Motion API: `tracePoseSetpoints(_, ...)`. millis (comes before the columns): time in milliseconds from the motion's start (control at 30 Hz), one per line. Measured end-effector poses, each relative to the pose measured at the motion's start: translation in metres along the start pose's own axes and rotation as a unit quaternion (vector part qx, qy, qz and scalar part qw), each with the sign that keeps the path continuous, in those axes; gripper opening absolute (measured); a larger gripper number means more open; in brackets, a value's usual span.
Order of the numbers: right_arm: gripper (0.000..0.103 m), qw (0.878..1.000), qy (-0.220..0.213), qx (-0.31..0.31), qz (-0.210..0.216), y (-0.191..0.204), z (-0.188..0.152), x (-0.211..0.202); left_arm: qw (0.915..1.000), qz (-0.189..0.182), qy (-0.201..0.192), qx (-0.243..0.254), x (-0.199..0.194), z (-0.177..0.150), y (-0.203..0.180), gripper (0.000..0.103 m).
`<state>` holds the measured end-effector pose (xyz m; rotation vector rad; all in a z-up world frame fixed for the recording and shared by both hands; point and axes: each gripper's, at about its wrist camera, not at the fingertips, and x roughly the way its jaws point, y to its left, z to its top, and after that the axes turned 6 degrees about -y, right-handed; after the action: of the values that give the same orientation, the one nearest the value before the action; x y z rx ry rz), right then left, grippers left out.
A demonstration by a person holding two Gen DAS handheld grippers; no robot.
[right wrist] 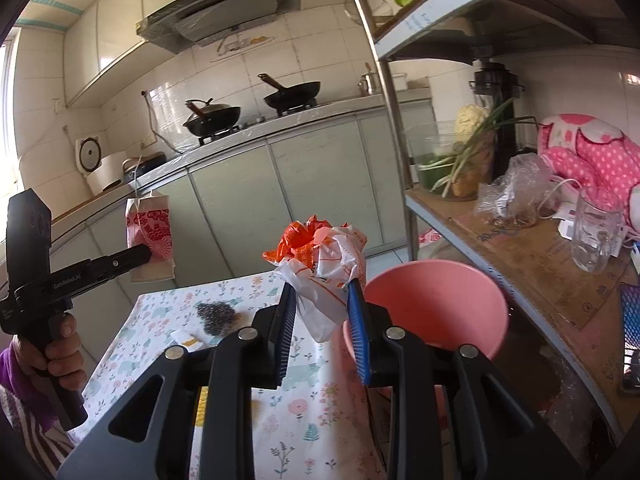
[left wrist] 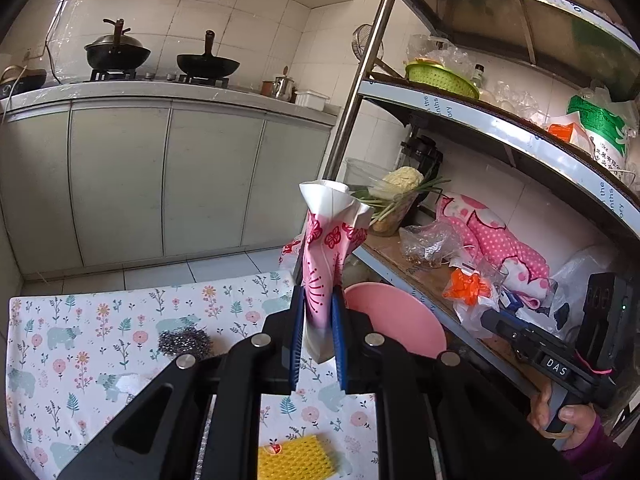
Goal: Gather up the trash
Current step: 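Carry both held pieces over the pink bucket, then open both tools to drop the carton and plastic into the bucket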
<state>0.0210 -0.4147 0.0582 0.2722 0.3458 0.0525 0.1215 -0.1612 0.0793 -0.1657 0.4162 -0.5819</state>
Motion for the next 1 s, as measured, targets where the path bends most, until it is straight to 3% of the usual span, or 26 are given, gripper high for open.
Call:
tracePoseSetpoints(600, 0.026, 0.998, 0.015, 0.028, -0.045, -0.041, -0.011, 0.024, 0.9963, -0.063, 0.056, 0.014, 0.094, -0.008, -0.056, 0.012)
tracePoseSetpoints(1000, 0.026, 0.997, 0.032, 0.041, -0.062, -0.064, -0.024, 0.046, 0.9904, -0.08, 0.11, 0.026, 0.148, -0.032, -0.08, 0.012)
